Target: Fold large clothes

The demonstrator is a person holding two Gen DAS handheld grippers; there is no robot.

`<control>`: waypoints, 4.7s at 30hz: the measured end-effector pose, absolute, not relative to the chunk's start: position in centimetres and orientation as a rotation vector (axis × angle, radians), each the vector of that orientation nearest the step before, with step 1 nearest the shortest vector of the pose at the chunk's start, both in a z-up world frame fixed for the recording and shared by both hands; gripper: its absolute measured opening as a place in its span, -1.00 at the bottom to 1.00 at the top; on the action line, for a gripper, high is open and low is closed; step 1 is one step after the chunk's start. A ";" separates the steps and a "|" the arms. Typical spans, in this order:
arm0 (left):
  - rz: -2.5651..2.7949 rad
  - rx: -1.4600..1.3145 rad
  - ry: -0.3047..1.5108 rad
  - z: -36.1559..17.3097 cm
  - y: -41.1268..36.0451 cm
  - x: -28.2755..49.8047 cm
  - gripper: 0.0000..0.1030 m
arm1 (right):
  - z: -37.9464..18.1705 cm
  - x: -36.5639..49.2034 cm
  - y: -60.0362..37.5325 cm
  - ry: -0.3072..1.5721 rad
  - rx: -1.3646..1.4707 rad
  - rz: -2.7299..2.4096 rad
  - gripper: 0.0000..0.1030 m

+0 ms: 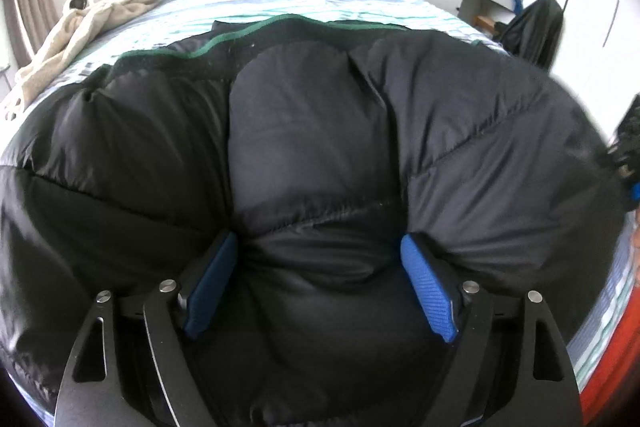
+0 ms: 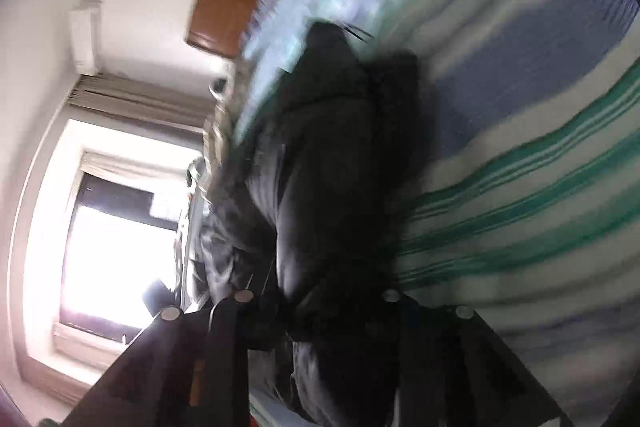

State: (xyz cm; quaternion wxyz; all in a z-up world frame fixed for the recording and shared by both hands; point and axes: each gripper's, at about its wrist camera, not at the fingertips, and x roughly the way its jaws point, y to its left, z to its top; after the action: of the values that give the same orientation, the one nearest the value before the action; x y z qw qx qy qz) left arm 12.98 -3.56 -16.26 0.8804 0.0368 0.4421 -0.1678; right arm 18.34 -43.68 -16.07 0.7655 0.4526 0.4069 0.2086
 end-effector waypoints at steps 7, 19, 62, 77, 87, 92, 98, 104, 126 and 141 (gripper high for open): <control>-0.438 -0.062 0.912 -5.7 -0.3 15.2 0.51 | -3.8 16.4 -34.1 0.693 0.640 0.468 -0.50; -0.743 0.219 1.008 6.2 -5.1 17.7 0.86 | 1.5 13.8 -15.3 0.552 -0.005 0.467 -0.50; -0.351 -0.481 1.220 -15.7 21.1 25.0 0.14 | -6.2 20.3 -4.7 1.005 0.121 0.787 -0.28; -0.353 -0.572 1.196 -17.7 23.4 24.5 0.15 | -10.7 38.9 -6.9 1.081 0.015 0.411 -0.27; -0.342 -0.509 1.198 -17.6 22.9 24.7 0.16 | -8.6 37.3 -5.8 1.096 -0.034 0.446 -0.20; -0.348 -0.506 1.201 -17.5 22.3 25.0 0.17 | -4.8 26.6 -6.4 1.065 0.089 0.721 -0.20; -0.348 -0.490 1.182 -17.4 21.7 24.8 0.20 | -8.4 21.9 -5.5 1.024 0.001 0.642 -0.20; -0.333 -0.494 1.163 -18.1 21.2 24.6 0.20 | -10.9 22.5 -3.9 1.028 -0.053 0.602 -0.21; -0.312 -0.486 1.153 -17.8 21.2 24.2 0.22 | -9.1 17.4 -4.5 1.029 -0.343 0.419 -0.19; -0.314 -0.491 1.142 -17.8 20.8 24.0 0.23 | -9.8 17.4 -4.4 1.016 -0.347 0.431 -0.19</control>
State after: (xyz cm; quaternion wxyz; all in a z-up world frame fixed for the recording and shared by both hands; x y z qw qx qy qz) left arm 23.99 20.84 -17.82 0.8016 -0.2289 0.5325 -0.1463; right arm 17.41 -4.43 -9.81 0.8374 -0.1639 0.4800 0.2035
